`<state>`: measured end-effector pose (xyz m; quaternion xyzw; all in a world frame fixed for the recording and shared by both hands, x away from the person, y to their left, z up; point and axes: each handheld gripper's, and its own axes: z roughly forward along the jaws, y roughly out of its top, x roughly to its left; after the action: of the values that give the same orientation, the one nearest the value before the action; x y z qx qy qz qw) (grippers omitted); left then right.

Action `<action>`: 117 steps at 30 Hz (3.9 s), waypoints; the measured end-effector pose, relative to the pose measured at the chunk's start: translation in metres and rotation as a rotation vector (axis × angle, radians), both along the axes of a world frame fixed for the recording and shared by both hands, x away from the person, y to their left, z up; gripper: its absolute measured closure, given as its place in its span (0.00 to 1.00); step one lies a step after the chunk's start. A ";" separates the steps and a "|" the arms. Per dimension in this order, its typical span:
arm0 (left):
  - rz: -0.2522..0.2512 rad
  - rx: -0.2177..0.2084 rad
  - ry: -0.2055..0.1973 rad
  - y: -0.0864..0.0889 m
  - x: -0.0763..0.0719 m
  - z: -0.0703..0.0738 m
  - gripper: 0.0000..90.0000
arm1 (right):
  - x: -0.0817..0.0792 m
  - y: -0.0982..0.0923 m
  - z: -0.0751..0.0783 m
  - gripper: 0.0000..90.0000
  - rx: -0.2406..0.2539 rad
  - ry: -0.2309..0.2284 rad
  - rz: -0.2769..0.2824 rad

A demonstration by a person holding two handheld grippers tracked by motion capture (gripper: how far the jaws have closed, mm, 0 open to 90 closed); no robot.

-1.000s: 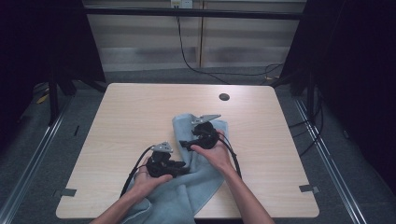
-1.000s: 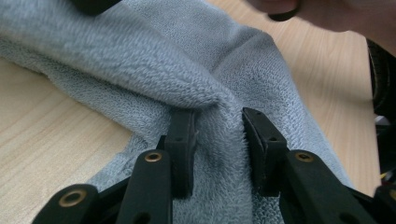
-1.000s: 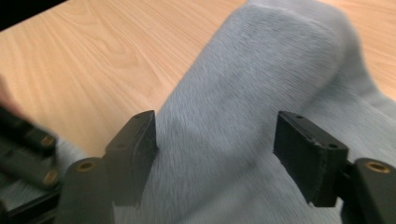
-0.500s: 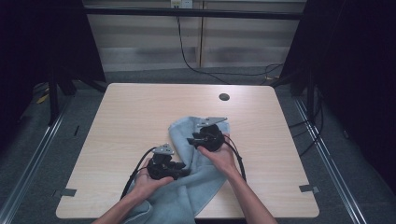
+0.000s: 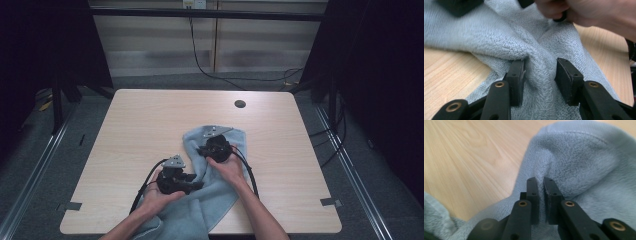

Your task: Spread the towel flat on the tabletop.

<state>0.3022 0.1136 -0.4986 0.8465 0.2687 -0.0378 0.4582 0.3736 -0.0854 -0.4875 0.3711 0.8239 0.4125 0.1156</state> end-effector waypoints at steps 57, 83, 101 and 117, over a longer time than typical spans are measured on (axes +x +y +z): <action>0.257 -0.090 -0.039 0.061 0.069 0.028 0.93 | -0.027 -0.045 -0.019 0.63 -0.030 0.035 0.043; 0.299 -0.014 -0.016 0.067 0.082 0.017 0.62 | -0.022 -0.041 -0.013 0.54 -0.033 0.025 0.019; 0.306 -0.019 -0.082 0.075 0.078 0.026 0.96 | -0.029 -0.050 -0.019 0.57 -0.089 0.004 0.010; 0.518 -0.040 -0.041 0.132 0.114 0.021 0.75 | -0.023 -0.118 -0.016 0.50 -0.123 0.038 -0.169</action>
<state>0.4157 0.2452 -0.4781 0.7410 0.4662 0.0926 0.4743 0.3510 -0.2030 -0.5039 0.4393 0.8154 0.3428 0.1571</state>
